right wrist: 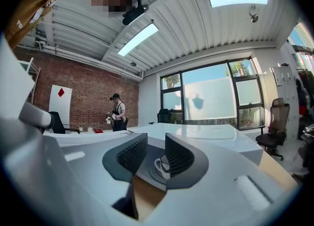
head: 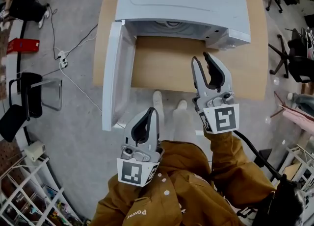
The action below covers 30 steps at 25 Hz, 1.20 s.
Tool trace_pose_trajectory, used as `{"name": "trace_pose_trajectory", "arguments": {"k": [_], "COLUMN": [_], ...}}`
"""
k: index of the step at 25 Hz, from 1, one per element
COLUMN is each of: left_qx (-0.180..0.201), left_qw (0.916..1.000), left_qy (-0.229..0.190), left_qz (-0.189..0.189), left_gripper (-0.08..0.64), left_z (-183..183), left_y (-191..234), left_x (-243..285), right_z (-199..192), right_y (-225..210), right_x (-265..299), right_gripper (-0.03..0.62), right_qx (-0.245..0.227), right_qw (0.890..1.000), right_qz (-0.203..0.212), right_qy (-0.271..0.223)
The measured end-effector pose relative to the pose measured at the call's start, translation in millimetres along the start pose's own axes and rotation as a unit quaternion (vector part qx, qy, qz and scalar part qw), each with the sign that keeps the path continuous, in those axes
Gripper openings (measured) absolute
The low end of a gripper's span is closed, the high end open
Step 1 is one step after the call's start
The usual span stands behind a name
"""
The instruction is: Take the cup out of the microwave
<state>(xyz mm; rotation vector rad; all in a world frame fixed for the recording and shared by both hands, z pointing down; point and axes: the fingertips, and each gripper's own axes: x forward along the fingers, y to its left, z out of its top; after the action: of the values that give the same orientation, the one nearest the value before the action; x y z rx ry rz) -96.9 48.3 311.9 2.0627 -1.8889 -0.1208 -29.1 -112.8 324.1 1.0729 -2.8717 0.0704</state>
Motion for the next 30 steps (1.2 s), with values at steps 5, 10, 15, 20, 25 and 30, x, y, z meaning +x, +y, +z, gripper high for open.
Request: {"name": "trace_pose_trajectory", "arguments": {"k": [5, 10, 15, 20, 25, 30], "left_qx": [0.005, 0.011, -0.01, -0.017, -0.021, -0.016], "left_qw": [0.9998, 0.9994, 0.9987, 0.9985, 0.9982, 0.9982], "left_qy": [-0.007, -0.006, -0.009, 0.001, 0.0, 0.0], "left_qz": [0.019, 0.032, 0.05, 0.051, 0.056, 0.058], "left_gripper": [0.005, 0.005, 0.005, 0.005, 0.005, 0.005], "left_z": [-23, -42, -51, -70, -79, -82], "left_y": [33, 56, 69, 74, 78, 77], "left_x": [25, 51, 69, 75, 79, 77], "right_z": [-27, -53, -83, -111, -132, -157], "right_y": [-2, -9, -24, -36, -39, -41], "right_x": [40, 69, 99, 124, 147, 170], "right_gripper": [0.135, 0.163, 0.205, 0.261, 0.307, 0.358], "right_qx": [-0.012, -0.011, -0.016, -0.02, -0.02, -0.038], "right_qw": [1.0, 1.0, 1.0, 0.999, 0.999, 0.999], "right_qz": [-0.004, -0.006, -0.011, -0.013, -0.01, -0.007], "right_qy": [0.009, 0.012, 0.012, 0.023, 0.024, 0.037]}}
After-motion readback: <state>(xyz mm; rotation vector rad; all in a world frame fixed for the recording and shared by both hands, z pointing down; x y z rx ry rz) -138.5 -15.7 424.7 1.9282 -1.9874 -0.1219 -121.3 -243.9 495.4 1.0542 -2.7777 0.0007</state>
